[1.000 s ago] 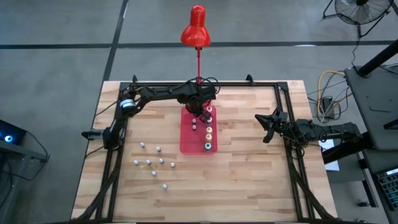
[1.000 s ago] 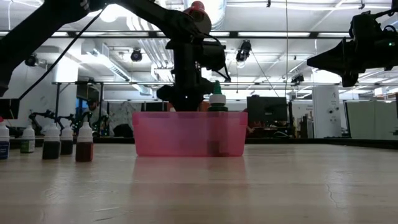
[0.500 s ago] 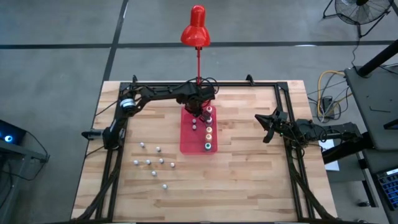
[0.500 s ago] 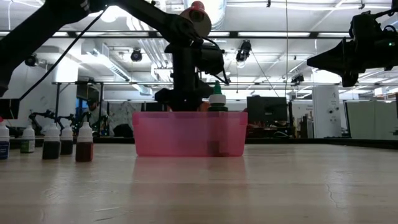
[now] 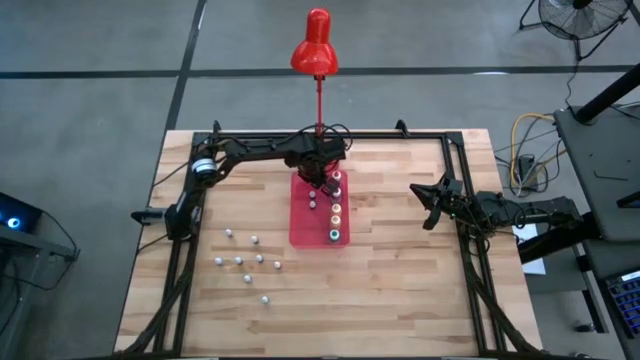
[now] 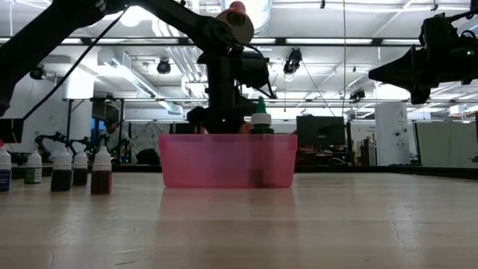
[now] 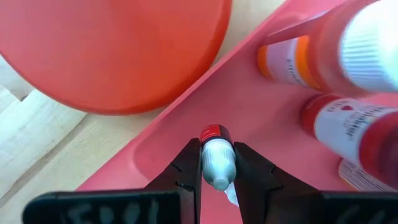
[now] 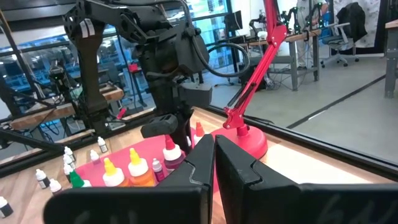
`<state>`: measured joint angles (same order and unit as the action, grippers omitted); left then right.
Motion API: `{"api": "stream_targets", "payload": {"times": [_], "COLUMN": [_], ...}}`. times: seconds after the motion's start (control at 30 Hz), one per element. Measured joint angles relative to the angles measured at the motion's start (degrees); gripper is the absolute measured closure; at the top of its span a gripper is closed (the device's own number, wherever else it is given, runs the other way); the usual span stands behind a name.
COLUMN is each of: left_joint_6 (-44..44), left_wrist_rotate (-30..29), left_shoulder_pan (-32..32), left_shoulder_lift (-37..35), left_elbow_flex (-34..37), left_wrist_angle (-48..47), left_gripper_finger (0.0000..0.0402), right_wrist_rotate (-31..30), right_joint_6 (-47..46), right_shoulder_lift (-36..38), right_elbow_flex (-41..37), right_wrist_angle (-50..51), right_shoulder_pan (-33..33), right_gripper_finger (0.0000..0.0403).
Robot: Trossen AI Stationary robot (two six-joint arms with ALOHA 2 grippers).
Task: Pick & Place food coloring
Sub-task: Put the small red food coloring bottle into the pink bin
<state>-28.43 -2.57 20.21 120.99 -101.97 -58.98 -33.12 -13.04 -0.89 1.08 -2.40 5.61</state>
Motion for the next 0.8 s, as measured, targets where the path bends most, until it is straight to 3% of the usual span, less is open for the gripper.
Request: {"api": "stream_targets", "payload": {"times": [0.27, 0.8], "left_joint_6": [4.2, 29.0], "left_wrist_rotate": [1.6, 2.0], "left_shoulder_pan": [0.5, 0.5], "left_shoulder_lift": [-2.5, -5.9], "left_elbow_flex": [0.5, 8.6], "left_wrist_angle": [-0.3, 2.4], "left_gripper_finger": [0.036, 0.036], "right_wrist_rotate": [0.0, 0.0], "right_joint_6": [0.0, 0.0], "right_shoulder_lift": [0.0, 0.0], "right_elbow_flex": [0.0, 0.0], "right_wrist_angle": [0.0, 0.0], "right_shoulder_pan": [0.0, 0.0], "right_gripper_finger": [0.0394, 0.0394]}}
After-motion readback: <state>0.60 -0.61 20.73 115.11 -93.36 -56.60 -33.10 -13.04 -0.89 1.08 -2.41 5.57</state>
